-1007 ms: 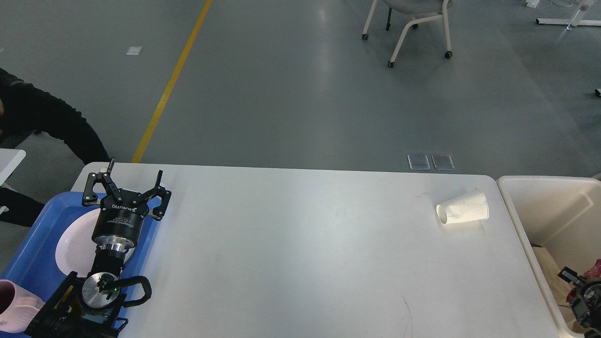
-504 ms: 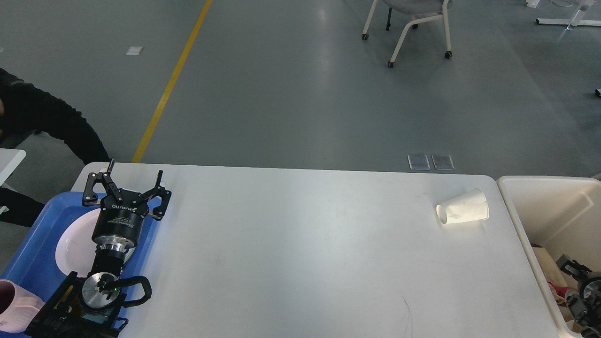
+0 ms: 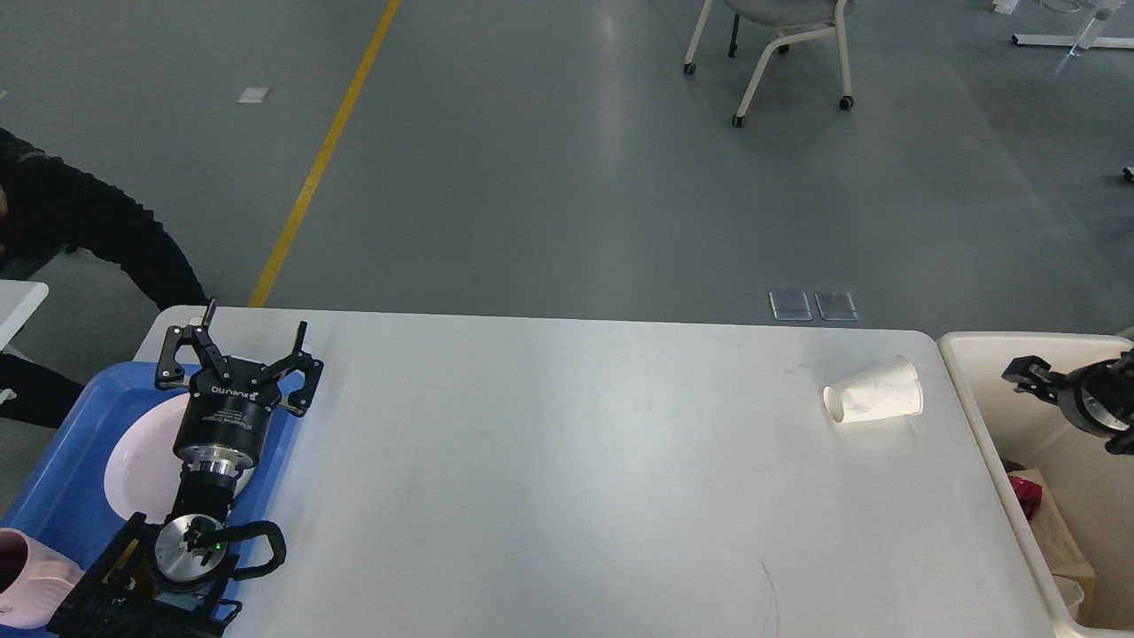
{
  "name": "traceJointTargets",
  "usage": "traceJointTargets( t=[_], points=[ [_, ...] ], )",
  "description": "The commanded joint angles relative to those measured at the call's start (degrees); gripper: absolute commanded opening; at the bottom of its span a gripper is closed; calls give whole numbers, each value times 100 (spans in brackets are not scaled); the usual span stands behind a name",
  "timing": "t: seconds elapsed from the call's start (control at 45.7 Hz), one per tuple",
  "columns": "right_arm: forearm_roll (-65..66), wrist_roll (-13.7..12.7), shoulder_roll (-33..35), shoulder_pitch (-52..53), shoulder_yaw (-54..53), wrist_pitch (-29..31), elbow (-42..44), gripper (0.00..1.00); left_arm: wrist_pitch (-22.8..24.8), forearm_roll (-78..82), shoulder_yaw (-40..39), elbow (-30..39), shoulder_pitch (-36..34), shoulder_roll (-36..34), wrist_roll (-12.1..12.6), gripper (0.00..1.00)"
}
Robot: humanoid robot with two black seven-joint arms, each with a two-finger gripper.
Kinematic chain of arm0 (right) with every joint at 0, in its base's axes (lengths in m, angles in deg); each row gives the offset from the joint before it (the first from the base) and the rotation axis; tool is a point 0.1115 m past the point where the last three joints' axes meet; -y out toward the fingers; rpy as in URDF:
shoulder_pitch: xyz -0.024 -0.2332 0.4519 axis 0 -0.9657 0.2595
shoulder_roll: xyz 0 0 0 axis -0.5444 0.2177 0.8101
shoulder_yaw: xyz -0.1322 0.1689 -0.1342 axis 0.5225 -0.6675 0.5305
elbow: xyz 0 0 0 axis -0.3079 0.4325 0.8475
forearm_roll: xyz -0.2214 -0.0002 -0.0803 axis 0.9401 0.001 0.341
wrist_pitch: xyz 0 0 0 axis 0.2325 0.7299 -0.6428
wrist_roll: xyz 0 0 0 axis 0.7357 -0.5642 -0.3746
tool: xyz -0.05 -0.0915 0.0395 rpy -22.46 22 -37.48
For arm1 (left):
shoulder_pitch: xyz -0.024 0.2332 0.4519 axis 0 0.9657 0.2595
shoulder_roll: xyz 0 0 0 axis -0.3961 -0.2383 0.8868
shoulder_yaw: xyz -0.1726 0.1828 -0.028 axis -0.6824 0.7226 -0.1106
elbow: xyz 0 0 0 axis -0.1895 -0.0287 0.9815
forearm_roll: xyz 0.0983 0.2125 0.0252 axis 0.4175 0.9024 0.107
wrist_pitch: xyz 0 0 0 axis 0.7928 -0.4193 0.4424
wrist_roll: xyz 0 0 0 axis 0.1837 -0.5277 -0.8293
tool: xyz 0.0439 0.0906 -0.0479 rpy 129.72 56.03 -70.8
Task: Tidy desktop
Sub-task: 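Release the red can in the bin and hold the right gripper there, then swing the right gripper over the remaining white paper cup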
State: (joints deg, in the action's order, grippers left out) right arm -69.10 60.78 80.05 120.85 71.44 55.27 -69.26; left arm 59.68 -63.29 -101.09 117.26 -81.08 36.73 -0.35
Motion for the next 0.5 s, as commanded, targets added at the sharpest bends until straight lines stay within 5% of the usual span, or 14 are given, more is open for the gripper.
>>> traceJointTargets(
  t=[0.0,0.219,0.482],
  points=[
    [530,-196,121,1419,59,976,-1159,100,4,0,7,0,0,0,-3,96],
    [539,-1321,-151,3459,261,2102,-3189,100,4,0,-1,0,0,8,5,96],
    [390,-1410,-160,5841,314,3402,-5001,100,4,0,-1,0,0,0,5,96]
  ],
)
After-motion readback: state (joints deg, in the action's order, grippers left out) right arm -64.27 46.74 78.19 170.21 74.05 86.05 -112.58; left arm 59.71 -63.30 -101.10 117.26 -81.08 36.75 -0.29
